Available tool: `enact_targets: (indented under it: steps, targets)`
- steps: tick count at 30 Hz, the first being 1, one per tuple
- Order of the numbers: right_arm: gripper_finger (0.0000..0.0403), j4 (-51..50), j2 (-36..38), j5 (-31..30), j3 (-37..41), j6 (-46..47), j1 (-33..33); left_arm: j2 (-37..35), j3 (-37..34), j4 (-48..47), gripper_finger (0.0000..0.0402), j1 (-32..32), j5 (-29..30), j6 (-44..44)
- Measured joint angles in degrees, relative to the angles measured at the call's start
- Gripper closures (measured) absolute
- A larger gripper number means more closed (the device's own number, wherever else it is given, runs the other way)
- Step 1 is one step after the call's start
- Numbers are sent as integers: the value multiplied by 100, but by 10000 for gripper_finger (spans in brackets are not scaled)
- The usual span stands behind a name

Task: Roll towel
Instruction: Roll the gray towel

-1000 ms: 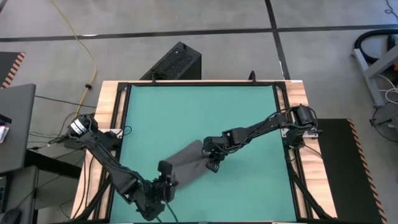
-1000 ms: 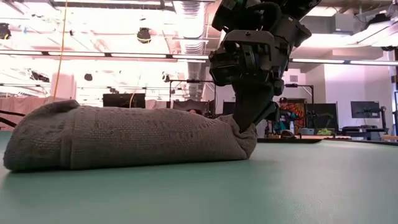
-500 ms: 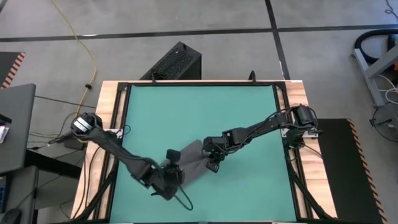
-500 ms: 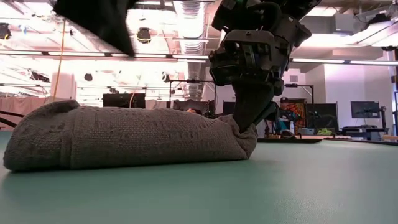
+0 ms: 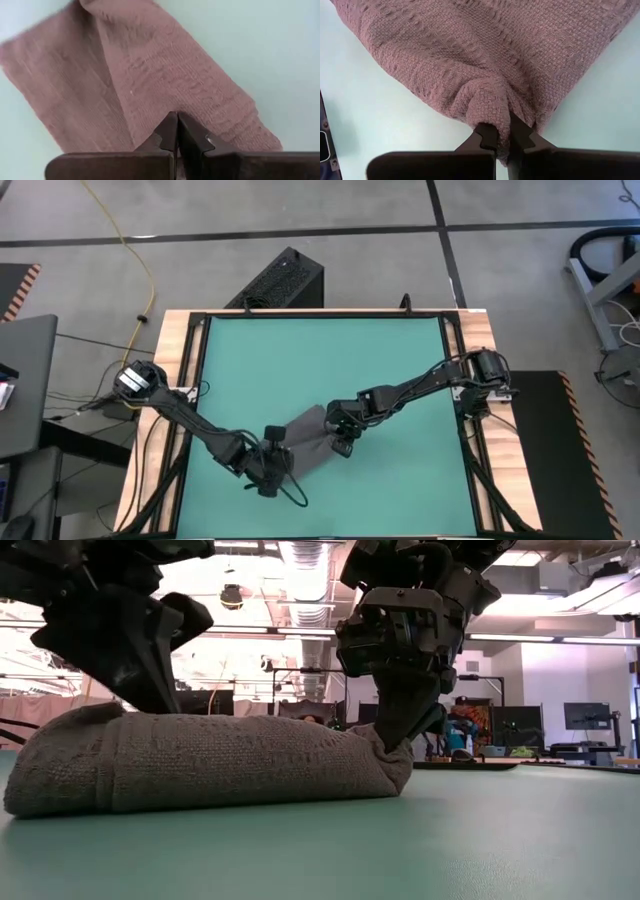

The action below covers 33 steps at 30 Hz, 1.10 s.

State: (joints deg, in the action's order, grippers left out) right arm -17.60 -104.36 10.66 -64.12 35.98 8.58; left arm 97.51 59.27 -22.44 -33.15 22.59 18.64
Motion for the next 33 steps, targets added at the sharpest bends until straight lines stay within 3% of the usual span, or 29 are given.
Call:
enact_targets:
  steps: [6, 10, 14, 21, 33]
  targets:
    - [378, -57, 7, 49, -148, -74, 62, 0, 0, -314, 402, -38, -55, 339]
    - [378, -176, 7, 138, -299, -203, 120, -3, 0, -714, 401, -40, 681, 592]
    - [378, -215, 9, 144, -341, -310, 161, -37, 4, -668, 401, -61, 1150, 87]
    - [378, -298, 13, 141, -343, -326, 228, -37, 4, -211, 402, 53, 181, -280]
    - [378, -824, 17, 115, -743, -746, 477, -2, 9, -536, 401, 205, 232, -36]
